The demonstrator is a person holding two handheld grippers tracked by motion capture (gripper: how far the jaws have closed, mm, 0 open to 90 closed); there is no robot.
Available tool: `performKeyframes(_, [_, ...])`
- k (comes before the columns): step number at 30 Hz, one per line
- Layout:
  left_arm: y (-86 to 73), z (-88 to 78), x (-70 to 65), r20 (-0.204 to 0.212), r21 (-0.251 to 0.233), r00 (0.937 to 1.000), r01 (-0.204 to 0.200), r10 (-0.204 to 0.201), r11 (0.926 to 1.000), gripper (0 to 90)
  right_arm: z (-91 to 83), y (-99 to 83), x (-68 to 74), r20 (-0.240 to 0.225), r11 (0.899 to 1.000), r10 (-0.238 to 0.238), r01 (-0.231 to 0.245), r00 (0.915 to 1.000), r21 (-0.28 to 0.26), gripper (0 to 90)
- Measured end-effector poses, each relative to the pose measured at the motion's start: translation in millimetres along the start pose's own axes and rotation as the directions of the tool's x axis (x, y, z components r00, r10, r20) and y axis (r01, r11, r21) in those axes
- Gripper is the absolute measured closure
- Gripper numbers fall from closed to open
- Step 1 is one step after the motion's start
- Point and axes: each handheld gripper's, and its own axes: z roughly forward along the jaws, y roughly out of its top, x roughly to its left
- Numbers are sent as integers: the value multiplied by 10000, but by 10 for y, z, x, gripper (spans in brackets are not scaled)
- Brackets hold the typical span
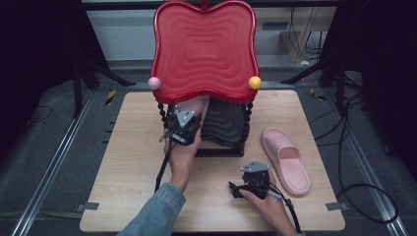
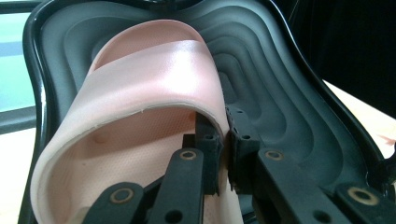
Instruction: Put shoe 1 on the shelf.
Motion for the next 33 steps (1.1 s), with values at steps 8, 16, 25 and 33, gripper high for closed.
performKeyframes(8, [3,42,-1,222,471,9996,156,-167,9988,759,0,0,0,-1,10000,-1,1,10000,1,43])
performKeyframes(16, [-21,-140,75,1071,940,9941,-272,171,9952,541,0,0,0,-1,10000,4,-4,10000,1,42])
performKeyframes(25, [-146,-597,219,2403,1726,9563,-2110,1666,9621,728,0,0,0,-1,10000,5,-5,10000,3,42])
performKeyframes(33, [-348,-884,316,3461,2791,9059,-3477,2440,8951,900,-1,0,1,13,10000,11,-11,10000,2,42])
